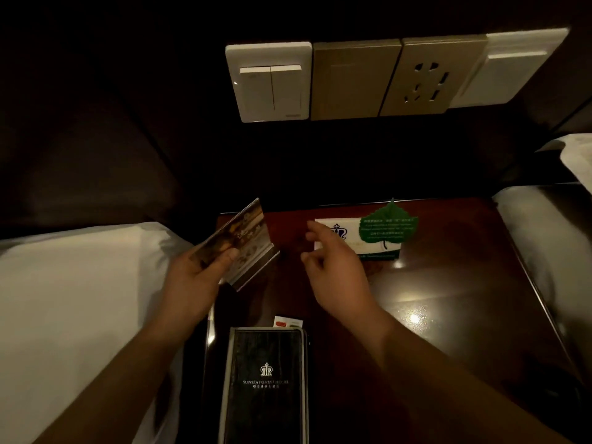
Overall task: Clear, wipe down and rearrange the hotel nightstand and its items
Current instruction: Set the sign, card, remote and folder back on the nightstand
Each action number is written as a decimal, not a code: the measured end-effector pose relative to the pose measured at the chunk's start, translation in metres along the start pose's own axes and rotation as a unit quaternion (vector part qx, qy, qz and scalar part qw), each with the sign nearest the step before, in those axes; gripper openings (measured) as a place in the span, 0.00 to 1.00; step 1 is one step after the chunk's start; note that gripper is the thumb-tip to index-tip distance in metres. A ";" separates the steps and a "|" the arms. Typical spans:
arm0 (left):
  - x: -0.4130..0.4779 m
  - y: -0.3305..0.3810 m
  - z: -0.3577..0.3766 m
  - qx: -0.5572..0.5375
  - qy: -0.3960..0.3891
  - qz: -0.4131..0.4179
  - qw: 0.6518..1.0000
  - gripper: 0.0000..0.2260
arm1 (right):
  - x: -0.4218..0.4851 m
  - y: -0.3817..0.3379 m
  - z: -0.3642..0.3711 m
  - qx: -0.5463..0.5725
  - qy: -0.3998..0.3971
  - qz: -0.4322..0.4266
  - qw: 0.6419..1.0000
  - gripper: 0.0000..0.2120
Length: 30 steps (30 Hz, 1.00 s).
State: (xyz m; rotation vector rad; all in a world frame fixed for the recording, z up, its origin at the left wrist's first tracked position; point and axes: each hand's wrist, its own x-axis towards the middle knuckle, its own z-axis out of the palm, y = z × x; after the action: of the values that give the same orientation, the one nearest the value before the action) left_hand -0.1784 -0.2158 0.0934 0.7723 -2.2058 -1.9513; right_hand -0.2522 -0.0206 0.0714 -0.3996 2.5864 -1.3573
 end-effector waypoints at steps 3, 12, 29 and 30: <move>0.003 -0.002 -0.005 -0.010 0.001 -0.005 1.000 0.09 | 0.013 -0.011 0.004 -0.012 -0.042 -0.023 0.999 0.31; -0.013 -0.041 -0.009 0.016 0.108 0.014 0.994 0.06 | 0.014 -0.021 0.029 -0.014 -0.080 -0.057 0.995 0.11; 0.037 -0.058 -0.003 0.162 0.043 0.086 0.982 0.06 | 0.022 -0.009 0.053 0.012 0.028 -0.036 0.999 0.07; 0.037 -0.060 -0.002 0.162 0.049 0.089 0.982 0.06 | 0.022 -0.009 0.054 0.008 0.027 -0.037 0.999 0.07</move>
State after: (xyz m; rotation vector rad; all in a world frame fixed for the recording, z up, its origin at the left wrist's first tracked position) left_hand -0.1914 -0.2370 0.0269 0.6612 -2.4671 -1.4626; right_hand -0.2565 -0.0743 0.0474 -0.4679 2.6262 -1.4321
